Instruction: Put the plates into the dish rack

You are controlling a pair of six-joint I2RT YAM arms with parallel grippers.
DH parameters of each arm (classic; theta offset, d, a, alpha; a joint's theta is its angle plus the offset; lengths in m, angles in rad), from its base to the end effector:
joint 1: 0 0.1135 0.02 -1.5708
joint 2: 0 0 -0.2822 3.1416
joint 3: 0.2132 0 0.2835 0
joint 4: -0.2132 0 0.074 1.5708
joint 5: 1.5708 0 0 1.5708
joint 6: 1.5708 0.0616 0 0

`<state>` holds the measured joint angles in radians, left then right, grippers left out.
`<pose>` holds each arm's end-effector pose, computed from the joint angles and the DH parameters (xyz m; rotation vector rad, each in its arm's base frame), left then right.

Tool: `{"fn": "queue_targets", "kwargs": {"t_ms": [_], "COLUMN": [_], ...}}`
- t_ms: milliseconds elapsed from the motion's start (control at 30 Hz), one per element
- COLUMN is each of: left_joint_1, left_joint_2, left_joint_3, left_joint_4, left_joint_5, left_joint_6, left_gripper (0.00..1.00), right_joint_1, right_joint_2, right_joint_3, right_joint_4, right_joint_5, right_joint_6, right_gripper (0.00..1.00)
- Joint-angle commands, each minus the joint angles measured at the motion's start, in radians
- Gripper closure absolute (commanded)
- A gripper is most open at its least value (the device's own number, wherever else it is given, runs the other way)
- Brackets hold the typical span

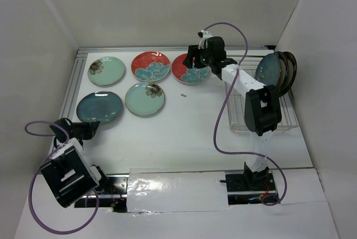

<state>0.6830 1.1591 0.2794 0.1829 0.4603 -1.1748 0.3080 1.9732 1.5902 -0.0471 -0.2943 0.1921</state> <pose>0.1949 0.1233 0.1139 -1.6810 1.5689 -0.7793 0.5004 0.1779 0.2698 -0.3095 2.0106 0.6123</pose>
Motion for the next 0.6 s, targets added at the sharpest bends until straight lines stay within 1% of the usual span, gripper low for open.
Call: {"fn": "queue_targets", "kwargs": {"t_ms": [0,67,133,167,200,267,333,367,467,500,567], "left_joint_1": [0.006,0.006,0.006,0.006,0.006,-0.003,-0.051,-0.051,-0.103,-0.137,-0.177], "left_joint_2": [-0.045,-0.045,-0.055,-0.055,-0.055,-0.064,-0.064,-0.064,-0.064,-0.055,-0.055], "left_joint_3": [0.101,0.128,0.147,0.158,0.167,0.185,0.233,0.251,0.308,0.341,0.366], "left_joint_4": [0.012,0.035,0.076,0.14,0.165,0.205,0.237,0.237,0.305,0.305,0.314], "left_joint_5": [0.073,0.096,0.146,0.17,0.208,0.235,0.261,0.277,0.331,0.342,0.363], "left_joint_6": [0.035,0.035,0.002,-0.014,-0.031,-0.057,-0.057,-0.048,-0.048,-0.036,-0.02], "left_gripper": [1.0,1.0,1.0,1.0,1.0,1.0,1.0,1.0,1.0,1.0,1.0], "right_joint_1": [0.034,0.045,0.055,0.056,0.065,0.074,0.083,0.095,0.12,0.135,0.158], "right_joint_2": [-0.045,-0.036,-0.025,-0.025,-0.016,-0.007,0.002,0.003,0.024,0.035,0.035], "right_joint_3": [0.059,0.074,0.097,0.097,0.108,0.119,0.139,0.139,0.166,0.166,0.166], "right_joint_4": [-0.002,-0.002,-0.002,-0.002,0.007,0.019,0.044,0.044,0.062,0.062,0.084], "right_joint_5": [-0.069,-0.116,-0.152,-0.195,-0.215,-0.252,-0.324,-0.324,-0.373,-0.385,-0.394], "right_joint_6": [-0.025,-0.025,0.001,0.01,0.021,0.064,0.116,0.133,0.179,0.191,0.224], "right_gripper": [0.29,0.28,0.27,0.26,0.26,0.25,0.24,0.23,0.22,0.2,0.18]}}
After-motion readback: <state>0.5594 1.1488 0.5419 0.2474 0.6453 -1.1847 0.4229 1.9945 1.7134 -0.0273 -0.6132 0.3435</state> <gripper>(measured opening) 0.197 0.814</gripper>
